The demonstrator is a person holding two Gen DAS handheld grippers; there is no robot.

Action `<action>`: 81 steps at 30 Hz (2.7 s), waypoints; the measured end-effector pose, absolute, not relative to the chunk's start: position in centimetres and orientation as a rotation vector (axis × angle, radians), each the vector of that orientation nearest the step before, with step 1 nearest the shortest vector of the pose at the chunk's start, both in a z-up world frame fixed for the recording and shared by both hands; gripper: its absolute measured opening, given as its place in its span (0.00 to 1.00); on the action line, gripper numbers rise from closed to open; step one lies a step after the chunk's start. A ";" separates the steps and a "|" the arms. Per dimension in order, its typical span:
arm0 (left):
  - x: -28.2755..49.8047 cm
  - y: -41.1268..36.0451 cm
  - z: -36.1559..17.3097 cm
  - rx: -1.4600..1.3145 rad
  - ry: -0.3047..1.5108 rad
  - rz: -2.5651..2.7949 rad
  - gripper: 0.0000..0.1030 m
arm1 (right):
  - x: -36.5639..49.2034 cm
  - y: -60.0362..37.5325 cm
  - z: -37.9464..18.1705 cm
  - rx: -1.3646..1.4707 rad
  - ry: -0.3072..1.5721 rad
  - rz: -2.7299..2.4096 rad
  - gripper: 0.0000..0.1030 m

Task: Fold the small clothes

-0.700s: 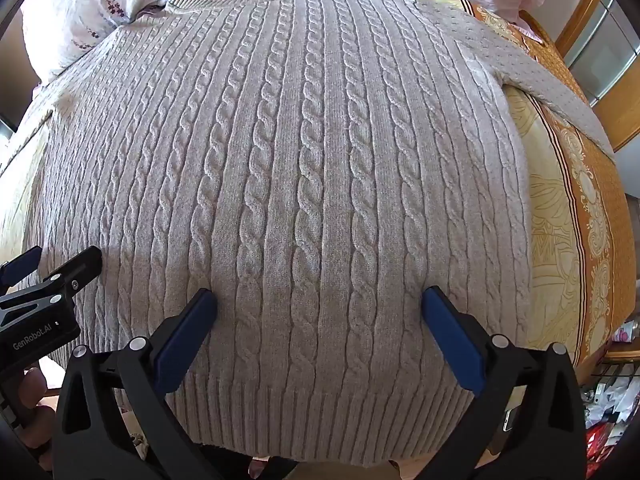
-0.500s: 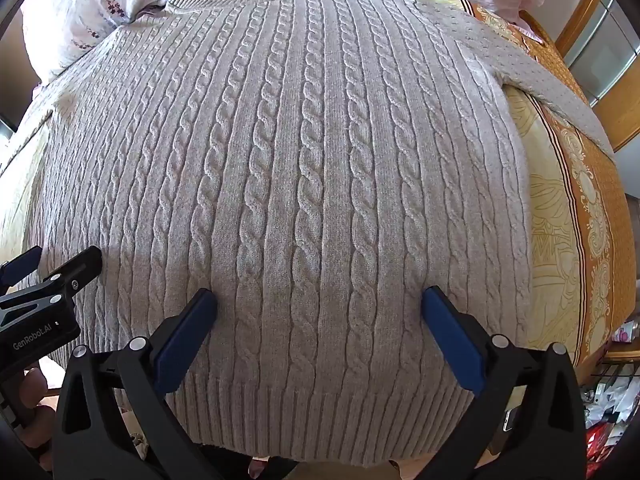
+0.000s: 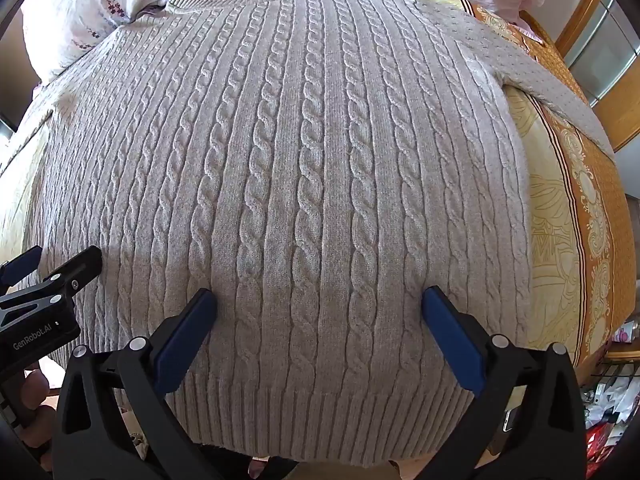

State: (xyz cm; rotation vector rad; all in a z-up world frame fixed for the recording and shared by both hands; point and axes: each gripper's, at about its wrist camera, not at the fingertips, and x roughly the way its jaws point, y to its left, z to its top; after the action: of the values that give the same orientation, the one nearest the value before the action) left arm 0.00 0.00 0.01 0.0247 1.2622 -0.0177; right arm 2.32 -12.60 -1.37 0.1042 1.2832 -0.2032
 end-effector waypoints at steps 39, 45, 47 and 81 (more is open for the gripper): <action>0.0 0.0 0.0 0.025 1.261 -0.018 0.98 | 2.3 -12.6 -1.4 0.106 1.281 -0.204 0.99; 0.0 0.0 0.0 0.025 1.260 -0.018 0.98 | 2.3 -12.6 -1.4 0.107 1.281 -0.203 0.99; 0.0 0.0 0.0 0.025 1.260 -0.018 0.98 | 2.3 -12.6 -1.4 0.106 1.281 -0.203 0.99; 1.0 1.3 0.6 -0.065 1.217 -0.077 0.98 | 5.0 -23.0 2.4 0.499 0.947 -0.124 0.96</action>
State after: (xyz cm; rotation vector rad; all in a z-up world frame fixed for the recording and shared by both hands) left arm 0.99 1.29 0.58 -0.0649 1.2168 -0.0772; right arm 5.04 -23.01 2.40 0.4985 0.9471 -0.1244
